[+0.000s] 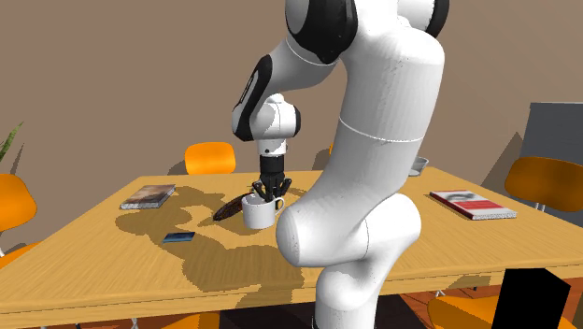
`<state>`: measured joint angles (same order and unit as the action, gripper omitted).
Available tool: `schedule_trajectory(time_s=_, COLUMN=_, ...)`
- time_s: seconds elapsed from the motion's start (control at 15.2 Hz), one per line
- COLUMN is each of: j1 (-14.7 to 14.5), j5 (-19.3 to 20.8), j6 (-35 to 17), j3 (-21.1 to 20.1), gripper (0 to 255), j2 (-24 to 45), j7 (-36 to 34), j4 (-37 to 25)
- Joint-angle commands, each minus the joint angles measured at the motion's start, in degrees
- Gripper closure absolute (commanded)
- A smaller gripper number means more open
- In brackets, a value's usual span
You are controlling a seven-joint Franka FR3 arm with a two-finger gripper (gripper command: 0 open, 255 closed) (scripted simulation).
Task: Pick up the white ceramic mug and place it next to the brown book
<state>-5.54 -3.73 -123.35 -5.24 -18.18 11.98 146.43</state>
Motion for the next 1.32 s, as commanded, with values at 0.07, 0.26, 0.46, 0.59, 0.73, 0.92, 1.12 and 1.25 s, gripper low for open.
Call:
schedule_trajectory(time_s=0.07, j1=0.0, j5=0.0, j6=2.8, j3=0.1, gripper=255, j2=-1.6, j7=-0.1, j4=-1.1)
schedule_trajectory(time_s=0.26, j1=0.0, j5=0.0, j6=5.4, j3=0.2, gripper=255, j2=-2.8, j7=-0.1, j4=-2.6)
schedule_trajectory(time_s=0.46, j1=0.0, j5=0.1, j6=7.9, j3=0.2, gripper=255, j2=-3.8, j7=-0.1, j4=-4.1)
schedule_trajectory(time_s=0.59, j1=0.0, j5=0.1, j6=9.6, j3=0.3, gripper=255, j2=-4.4, j7=-0.1, j4=-5.2)
schedule_trajectory(time_s=0.73, j1=0.0, j5=0.1, j6=11.3, j3=0.4, gripper=255, j2=-5.0, j7=-0.2, j4=-6.3)
schedule_trajectory(time_s=0.92, j1=0.0, j5=0.2, j6=13.7, j3=0.5, gripper=255, j2=-5.7, j7=-0.2, j4=-8.0)
schedule_trajectory(time_s=1.12, j1=0.0, j5=0.2, j6=16.2, j3=0.5, gripper=255, j2=-6.3, j7=-0.2, j4=-9.9)
schedule_trajectory(time_s=1.25, j1=0.1, j5=0.2, j6=17.8, j3=0.6, gripper=255, j2=-6.6, j7=-0.3, j4=-11.2)
